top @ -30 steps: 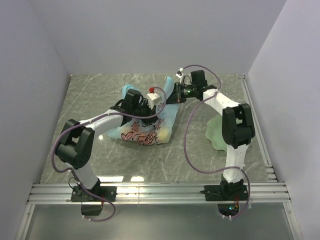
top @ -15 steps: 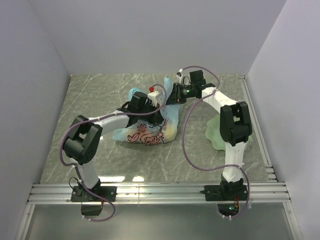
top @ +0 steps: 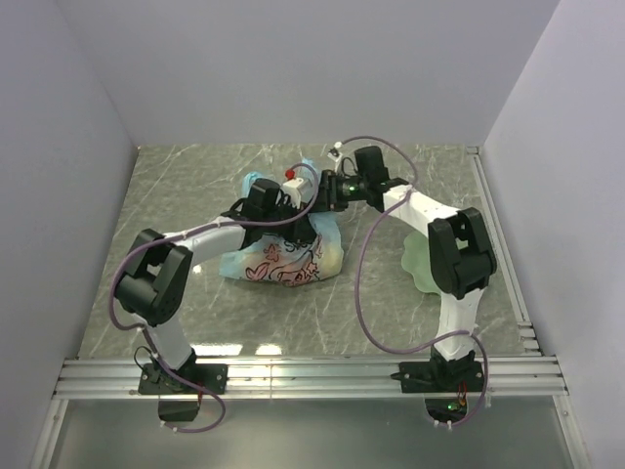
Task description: Place the fake fruits into the plastic bag and tie a complex knot
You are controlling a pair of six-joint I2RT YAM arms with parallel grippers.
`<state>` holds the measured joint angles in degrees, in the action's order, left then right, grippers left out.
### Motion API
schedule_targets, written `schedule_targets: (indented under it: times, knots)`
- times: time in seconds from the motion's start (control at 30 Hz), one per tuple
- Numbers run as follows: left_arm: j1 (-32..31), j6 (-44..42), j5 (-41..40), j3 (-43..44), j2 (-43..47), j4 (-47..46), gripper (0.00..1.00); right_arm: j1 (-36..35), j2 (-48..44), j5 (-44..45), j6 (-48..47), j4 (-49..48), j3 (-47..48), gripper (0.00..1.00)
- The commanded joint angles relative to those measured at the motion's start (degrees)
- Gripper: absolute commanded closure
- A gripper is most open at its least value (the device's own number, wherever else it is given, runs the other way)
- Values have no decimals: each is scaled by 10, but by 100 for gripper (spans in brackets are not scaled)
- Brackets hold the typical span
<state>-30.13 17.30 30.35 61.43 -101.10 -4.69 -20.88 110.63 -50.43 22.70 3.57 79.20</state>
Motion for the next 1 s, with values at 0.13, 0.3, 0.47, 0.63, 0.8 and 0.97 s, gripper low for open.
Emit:
schedule_targets:
  times: [0.13,0.3,0.47,0.63,0.8,0.97]
  knots:
    - [5,-71,20,9,121,77,57,-29,28,124,-77,85,63,100]
    - [34,-105,37,69,207,197,41,-46,-3,145,-171,89,44,100]
    - [128,-129,6,135,269,266,24,-71,-28,158,-250,103,33,100]
    - [193,-130,-23,190,241,367,19,-87,-37,169,-279,108,31,100]
    - [223,-126,4,156,252,366,18,-92,-36,171,-296,119,44,100]
    - [223,-122,47,149,233,358,19,-96,-32,180,-316,124,52,100]
